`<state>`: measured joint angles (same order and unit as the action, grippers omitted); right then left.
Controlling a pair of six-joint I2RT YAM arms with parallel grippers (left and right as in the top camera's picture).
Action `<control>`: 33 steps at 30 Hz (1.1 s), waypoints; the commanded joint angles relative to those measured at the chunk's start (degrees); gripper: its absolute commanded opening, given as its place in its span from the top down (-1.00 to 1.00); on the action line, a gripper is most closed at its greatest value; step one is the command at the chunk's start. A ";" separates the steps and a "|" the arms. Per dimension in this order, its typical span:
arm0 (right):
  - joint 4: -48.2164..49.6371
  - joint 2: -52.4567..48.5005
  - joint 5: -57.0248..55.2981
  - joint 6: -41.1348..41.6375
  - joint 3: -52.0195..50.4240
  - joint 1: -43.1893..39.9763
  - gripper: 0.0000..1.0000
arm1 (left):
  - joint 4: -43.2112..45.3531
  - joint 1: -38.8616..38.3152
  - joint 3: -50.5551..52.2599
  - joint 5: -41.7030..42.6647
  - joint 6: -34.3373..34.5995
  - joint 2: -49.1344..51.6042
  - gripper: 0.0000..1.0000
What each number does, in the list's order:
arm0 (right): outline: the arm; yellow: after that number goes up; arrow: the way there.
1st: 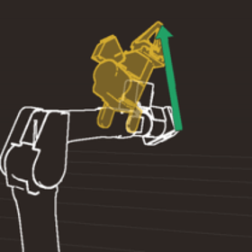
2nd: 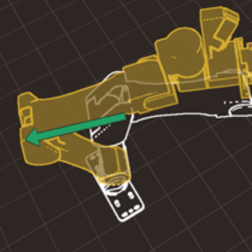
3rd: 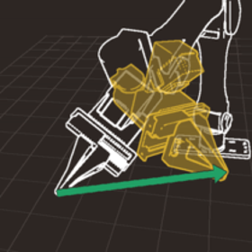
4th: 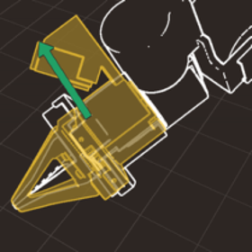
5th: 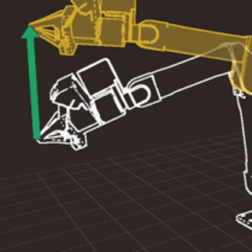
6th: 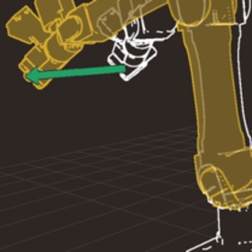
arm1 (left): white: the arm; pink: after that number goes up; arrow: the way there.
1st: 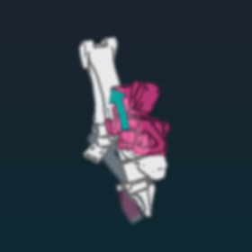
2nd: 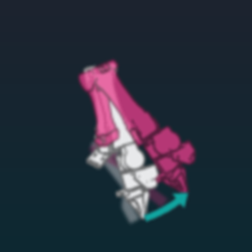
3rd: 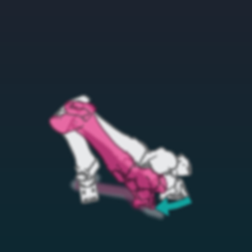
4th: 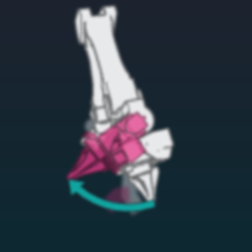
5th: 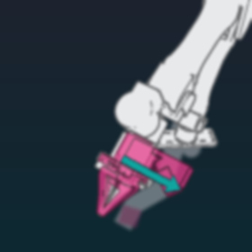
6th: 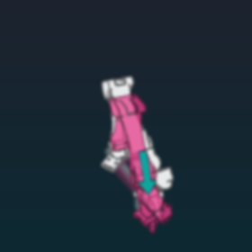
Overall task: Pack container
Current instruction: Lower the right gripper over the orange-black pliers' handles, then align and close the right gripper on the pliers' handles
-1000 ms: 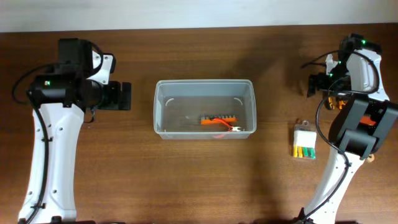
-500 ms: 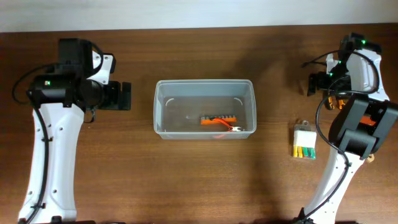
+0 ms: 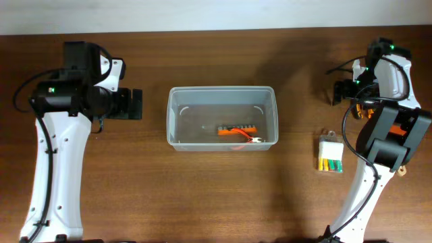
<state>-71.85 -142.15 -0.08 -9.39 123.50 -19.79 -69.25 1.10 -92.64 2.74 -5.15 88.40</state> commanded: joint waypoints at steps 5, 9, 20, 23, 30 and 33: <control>0.07 -0.74 0.57 1.31 -0.24 -0.11 -0.97 | -0.02 0.17 -1.05 -0.20 -0.13 0.00 -0.98; 0.13 -0.74 0.55 1.31 -0.24 -0.11 -0.97 | -0.02 0.17 -1.05 -0.20 -0.11 0.00 -0.98; -0.66 -0.74 0.52 2.73 -0.24 -0.13 -0.97 | -0.02 0.17 -1.05 -0.20 -0.11 0.00 -0.99; -0.26 -0.74 0.52 2.82 -0.24 -0.11 -0.97 | -0.02 0.17 -1.05 -0.20 -0.11 0.00 -0.98; 0.57 -0.74 0.50 2.58 -0.24 -0.17 -0.90 | -0.02 0.17 -1.05 -0.20 -0.11 0.00 -0.98; 1.11 -0.74 0.52 2.60 -0.24 -0.17 -0.86 | -0.02 0.17 -1.05 -0.20 -0.11 0.00 -0.99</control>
<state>-71.20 -142.15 -0.05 -7.29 123.50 -19.79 -69.25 1.10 -92.64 2.74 -5.15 88.40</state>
